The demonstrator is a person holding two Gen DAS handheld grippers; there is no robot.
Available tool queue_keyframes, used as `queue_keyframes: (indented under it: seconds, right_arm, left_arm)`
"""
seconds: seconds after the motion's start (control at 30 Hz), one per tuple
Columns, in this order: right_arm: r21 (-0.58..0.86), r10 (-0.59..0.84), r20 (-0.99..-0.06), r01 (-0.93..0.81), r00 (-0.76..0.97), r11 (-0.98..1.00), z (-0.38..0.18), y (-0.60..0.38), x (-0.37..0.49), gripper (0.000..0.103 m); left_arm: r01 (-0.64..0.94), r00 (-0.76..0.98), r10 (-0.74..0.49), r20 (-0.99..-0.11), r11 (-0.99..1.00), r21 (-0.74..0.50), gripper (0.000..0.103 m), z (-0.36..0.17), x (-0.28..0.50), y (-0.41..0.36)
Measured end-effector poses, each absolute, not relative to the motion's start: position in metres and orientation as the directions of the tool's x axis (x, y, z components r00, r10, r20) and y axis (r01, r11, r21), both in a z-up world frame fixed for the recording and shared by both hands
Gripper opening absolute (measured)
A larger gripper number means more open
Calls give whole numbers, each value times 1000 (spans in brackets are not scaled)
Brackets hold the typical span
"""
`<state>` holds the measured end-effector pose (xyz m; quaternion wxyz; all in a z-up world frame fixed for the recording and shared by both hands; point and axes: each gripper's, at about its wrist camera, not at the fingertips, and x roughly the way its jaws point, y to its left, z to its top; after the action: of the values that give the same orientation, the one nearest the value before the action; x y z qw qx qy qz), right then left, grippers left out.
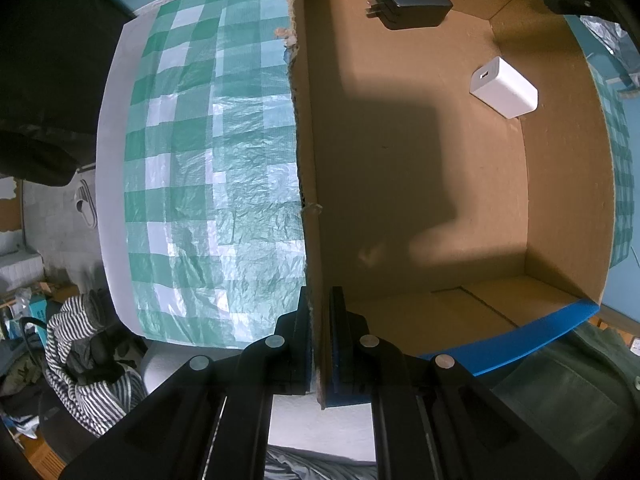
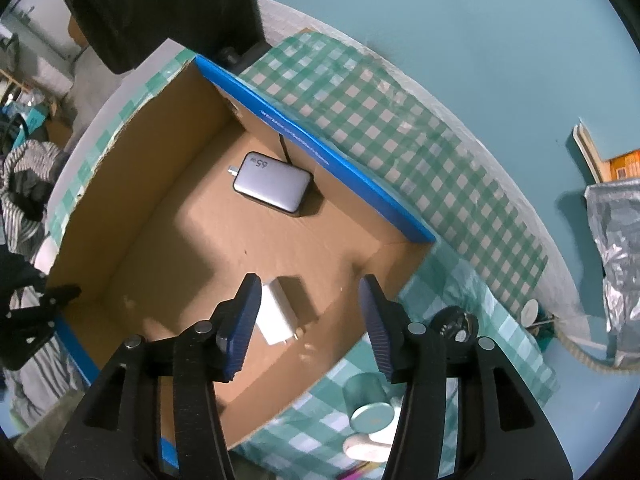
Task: Organize rigid objects
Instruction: 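Move the right tool back toward the pale green round tin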
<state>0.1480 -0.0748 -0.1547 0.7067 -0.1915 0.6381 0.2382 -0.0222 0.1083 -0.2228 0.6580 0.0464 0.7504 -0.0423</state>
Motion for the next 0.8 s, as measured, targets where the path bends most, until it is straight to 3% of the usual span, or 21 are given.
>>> queue_keyframes:
  seconds: [0.8]
  right_arm:
    - [30,100,-989,-511,111,859,-115,-138,126,63]
  left_arm:
    - [127,-125,7,-992,992,-8,7,-223,-22,109]
